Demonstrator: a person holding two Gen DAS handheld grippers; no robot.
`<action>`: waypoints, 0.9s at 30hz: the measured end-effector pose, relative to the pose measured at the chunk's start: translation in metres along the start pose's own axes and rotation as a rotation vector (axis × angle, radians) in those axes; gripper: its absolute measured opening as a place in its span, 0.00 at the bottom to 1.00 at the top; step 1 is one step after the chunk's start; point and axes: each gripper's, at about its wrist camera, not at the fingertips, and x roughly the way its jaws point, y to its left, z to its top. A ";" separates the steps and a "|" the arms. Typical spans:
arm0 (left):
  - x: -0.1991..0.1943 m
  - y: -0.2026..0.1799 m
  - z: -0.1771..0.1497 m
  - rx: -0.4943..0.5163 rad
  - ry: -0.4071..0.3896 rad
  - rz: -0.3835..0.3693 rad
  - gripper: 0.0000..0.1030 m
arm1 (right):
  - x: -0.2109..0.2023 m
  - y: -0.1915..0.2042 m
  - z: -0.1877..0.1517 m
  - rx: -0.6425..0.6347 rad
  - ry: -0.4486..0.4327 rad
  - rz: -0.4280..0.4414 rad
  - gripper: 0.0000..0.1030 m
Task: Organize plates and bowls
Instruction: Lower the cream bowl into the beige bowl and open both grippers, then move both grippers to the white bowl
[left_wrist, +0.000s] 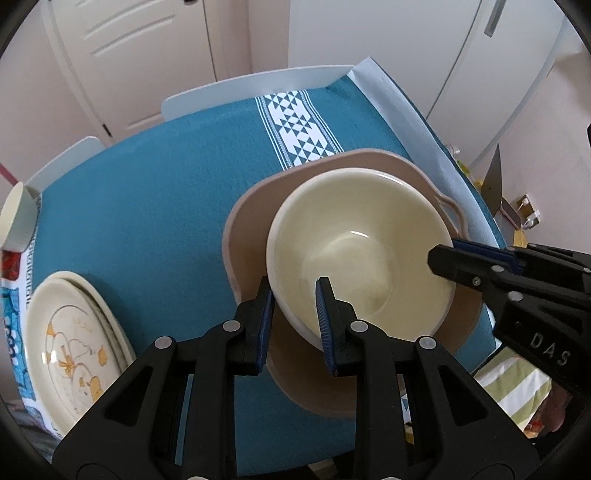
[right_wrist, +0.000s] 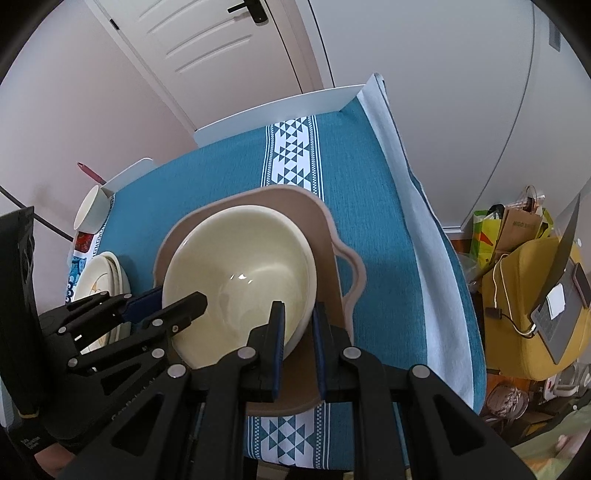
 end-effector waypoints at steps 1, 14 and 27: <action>-0.002 0.000 0.000 0.000 0.000 0.002 0.20 | -0.003 0.000 0.000 0.000 -0.006 0.002 0.13; -0.056 0.020 0.009 -0.047 -0.061 -0.042 0.20 | -0.050 0.001 0.024 0.025 -0.087 0.061 0.14; -0.146 0.114 -0.005 -0.297 -0.254 0.046 0.96 | -0.083 0.080 0.073 -0.164 -0.197 0.223 0.83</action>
